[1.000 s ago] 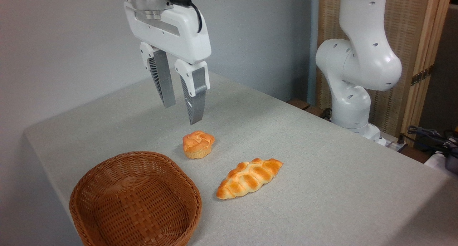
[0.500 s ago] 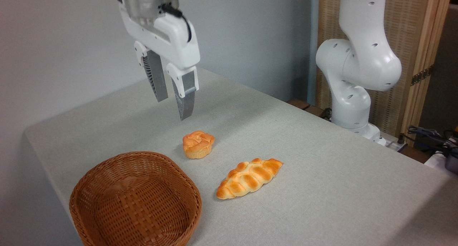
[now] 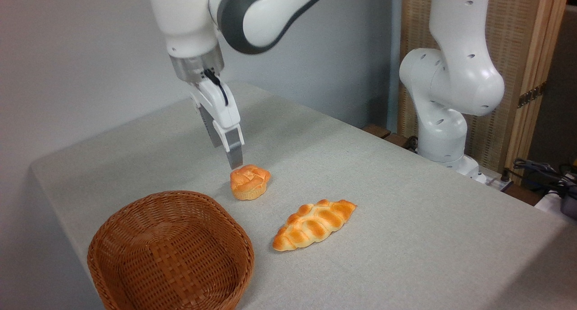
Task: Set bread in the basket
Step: 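Close the gripper on the round bun and grip it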
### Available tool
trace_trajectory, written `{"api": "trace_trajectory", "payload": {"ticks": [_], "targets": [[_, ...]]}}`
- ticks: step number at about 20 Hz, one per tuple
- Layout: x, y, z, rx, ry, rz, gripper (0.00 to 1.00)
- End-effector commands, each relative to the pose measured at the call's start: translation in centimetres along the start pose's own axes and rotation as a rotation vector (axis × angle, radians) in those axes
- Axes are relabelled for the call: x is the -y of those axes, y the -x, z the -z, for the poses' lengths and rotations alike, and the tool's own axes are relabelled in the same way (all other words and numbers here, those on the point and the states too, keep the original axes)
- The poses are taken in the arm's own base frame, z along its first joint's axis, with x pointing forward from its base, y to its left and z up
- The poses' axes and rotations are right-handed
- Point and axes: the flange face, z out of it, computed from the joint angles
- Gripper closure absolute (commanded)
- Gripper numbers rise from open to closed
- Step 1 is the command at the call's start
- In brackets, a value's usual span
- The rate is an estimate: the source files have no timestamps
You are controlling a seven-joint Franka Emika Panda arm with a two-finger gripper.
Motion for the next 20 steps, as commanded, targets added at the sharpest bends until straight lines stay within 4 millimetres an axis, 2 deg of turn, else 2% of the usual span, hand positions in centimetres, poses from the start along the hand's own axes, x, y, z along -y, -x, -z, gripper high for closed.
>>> {"api": "trace_trajectory", "payload": {"ticks": [1,8,14,20], "targets": [[-1.3,1.0,-1.6,0.016,-0.037,-0.047,0.0],[-1.4,0.9,-2.1,0.075,-0.091,-0.122,0.0],[-1.7,1.1,-5.1,0.092,-0.121,-0.178,0.0],[-1.6,1.2,-5.7,0.112,-0.133,-0.188,0.0]]}}
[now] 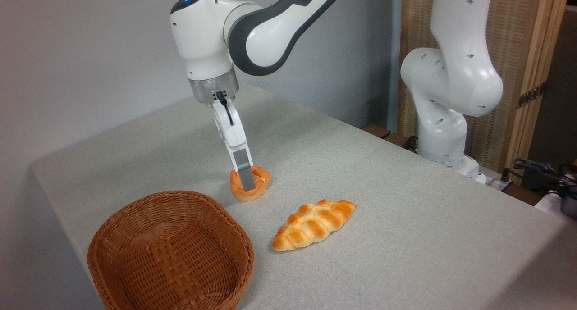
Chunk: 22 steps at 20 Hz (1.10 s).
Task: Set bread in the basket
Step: 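Close the gripper on the round bun and grip it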
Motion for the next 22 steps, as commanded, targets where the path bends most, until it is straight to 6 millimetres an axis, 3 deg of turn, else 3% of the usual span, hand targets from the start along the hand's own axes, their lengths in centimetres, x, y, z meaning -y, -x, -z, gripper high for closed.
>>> {"api": "trace_trajectory", "payload": {"ticks": [1,2,5,8,14,22], "targets": [[-0.45,-0.05,-0.33,0.002,-0.014,-0.023,0.01],[-0.68,-0.27,-0.55,0.005,-0.011,-0.03,0.08],[-0.67,-0.28,-0.63,0.006,-0.01,-0.028,0.43],[-0.67,-0.28,-0.63,0.006,-0.01,-0.031,0.67],[-0.67,-0.28,-0.63,0.006,-0.01,-0.031,0.75],[-0.72,-0.23,-0.59,0.012,-0.003,-0.02,1.0]]}}
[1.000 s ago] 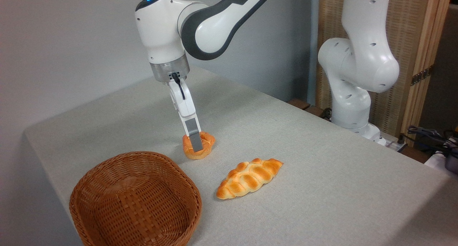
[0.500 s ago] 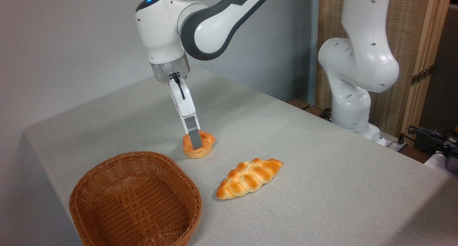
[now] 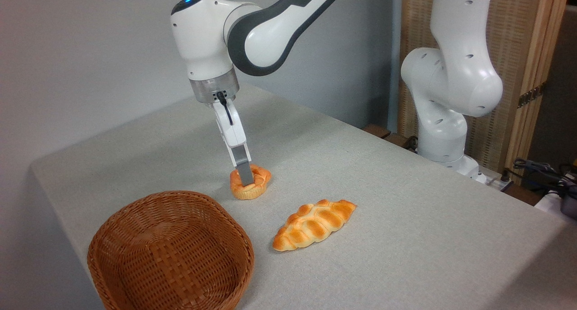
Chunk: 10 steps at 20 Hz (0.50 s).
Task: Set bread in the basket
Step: 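Close the gripper on the round bun and grip it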
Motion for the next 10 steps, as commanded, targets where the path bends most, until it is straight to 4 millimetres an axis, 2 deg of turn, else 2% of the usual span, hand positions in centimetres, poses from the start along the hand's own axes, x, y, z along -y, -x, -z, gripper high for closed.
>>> {"api": "trace_trajectory", "payload": {"ticks": [1,7,10], "targets": [[-0.1,0.1,-0.3,0.006,-0.006,-0.004,1.0],[0.0,0.2,0.1,-0.001,-0.007,0.003,1.0],[0.4,0.6,1.6,0.014,0.017,0.014,1.0]]}}
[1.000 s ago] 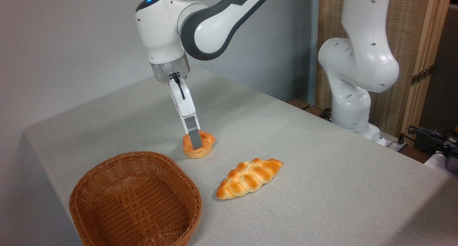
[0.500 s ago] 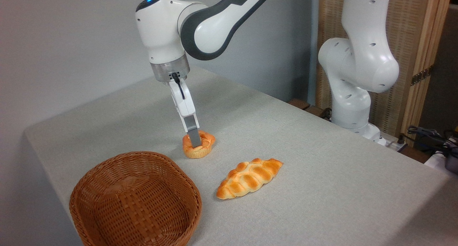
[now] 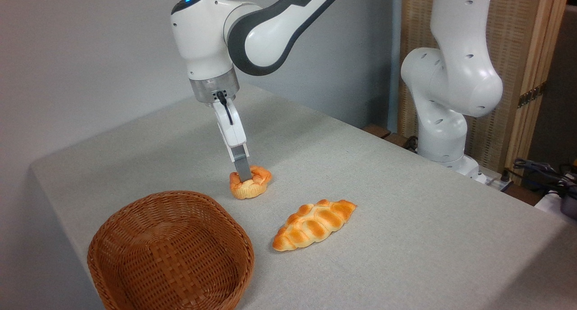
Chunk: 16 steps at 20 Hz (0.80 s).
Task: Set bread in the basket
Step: 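Lift the round bun and carry it over the wicker basket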
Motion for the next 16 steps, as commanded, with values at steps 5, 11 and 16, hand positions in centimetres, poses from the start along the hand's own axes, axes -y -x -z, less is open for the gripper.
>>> {"api": "trace_trajectory", "payload": {"ticks": [5,11,16], "targets": [[1.9,2.0,5.4,0.057,0.073,0.043,1.0],[5.6,4.3,11.8,-0.006,0.019,0.11,1.0],[14.0,4.1,14.6,-0.094,-0.048,0.163,1.0]]}}
